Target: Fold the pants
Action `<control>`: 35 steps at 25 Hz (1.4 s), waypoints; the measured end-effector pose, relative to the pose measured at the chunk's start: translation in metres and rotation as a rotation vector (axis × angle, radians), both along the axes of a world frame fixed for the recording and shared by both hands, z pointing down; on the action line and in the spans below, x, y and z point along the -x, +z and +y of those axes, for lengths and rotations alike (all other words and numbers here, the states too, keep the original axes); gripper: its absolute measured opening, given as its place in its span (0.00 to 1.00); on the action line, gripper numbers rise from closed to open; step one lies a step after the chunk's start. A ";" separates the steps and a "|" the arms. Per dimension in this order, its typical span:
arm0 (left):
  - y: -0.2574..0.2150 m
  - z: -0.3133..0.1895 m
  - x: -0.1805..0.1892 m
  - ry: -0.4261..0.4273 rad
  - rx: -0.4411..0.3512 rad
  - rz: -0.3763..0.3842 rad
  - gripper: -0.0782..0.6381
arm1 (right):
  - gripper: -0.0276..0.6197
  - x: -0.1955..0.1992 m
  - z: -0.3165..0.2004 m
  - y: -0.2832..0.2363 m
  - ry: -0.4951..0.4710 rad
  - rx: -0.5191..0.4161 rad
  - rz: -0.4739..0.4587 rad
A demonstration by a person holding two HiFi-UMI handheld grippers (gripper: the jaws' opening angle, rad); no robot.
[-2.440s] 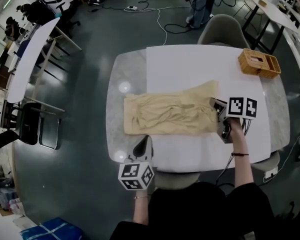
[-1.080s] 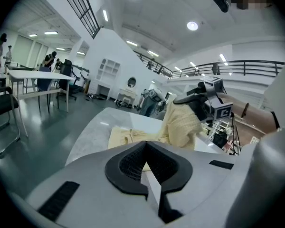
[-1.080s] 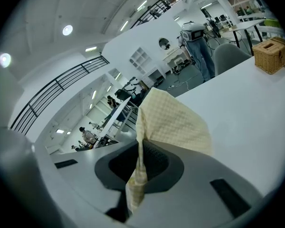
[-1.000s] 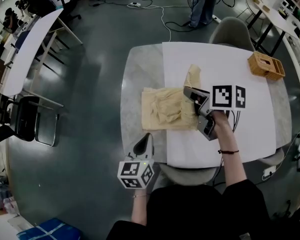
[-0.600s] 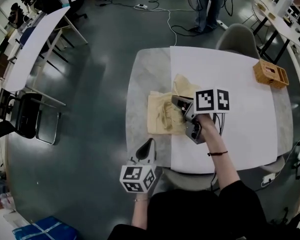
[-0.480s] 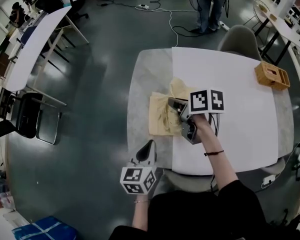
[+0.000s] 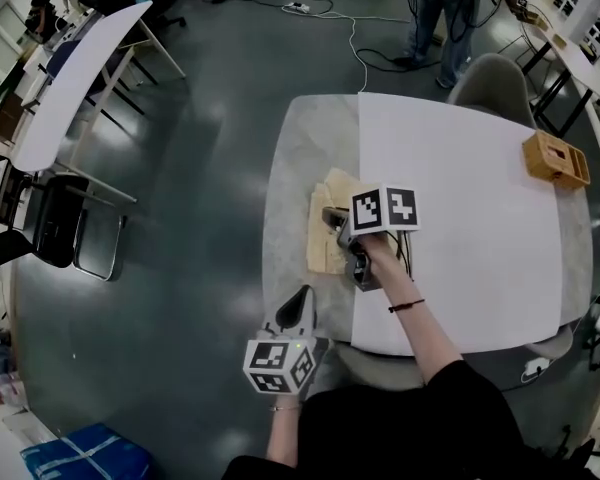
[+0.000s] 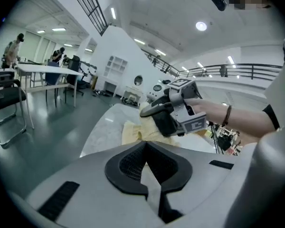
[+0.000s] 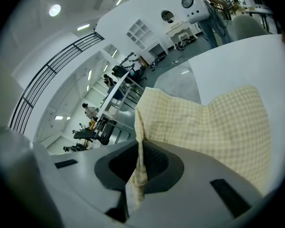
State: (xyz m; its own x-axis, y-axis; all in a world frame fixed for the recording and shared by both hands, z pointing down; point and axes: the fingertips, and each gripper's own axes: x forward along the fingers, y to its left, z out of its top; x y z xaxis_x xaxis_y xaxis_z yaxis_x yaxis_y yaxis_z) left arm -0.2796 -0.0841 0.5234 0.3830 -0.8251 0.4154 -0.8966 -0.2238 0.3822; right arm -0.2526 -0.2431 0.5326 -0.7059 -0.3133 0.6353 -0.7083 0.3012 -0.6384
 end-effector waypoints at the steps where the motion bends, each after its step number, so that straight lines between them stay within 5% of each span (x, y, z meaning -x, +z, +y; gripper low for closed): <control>1: 0.001 0.001 0.001 -0.001 0.003 0.001 0.13 | 0.08 0.002 0.000 0.003 -0.001 0.003 0.006; 25: 0.001 0.007 -0.001 -0.004 0.007 0.001 0.13 | 0.08 0.020 -0.004 0.035 0.051 0.001 0.085; 29: 0.000 0.008 -0.002 -0.006 0.003 0.001 0.13 | 0.23 0.030 -0.001 0.032 0.057 0.003 0.054; 35: -0.006 0.009 -0.002 -0.016 -0.008 -0.006 0.13 | 0.28 0.034 0.000 0.011 0.071 -0.063 0.043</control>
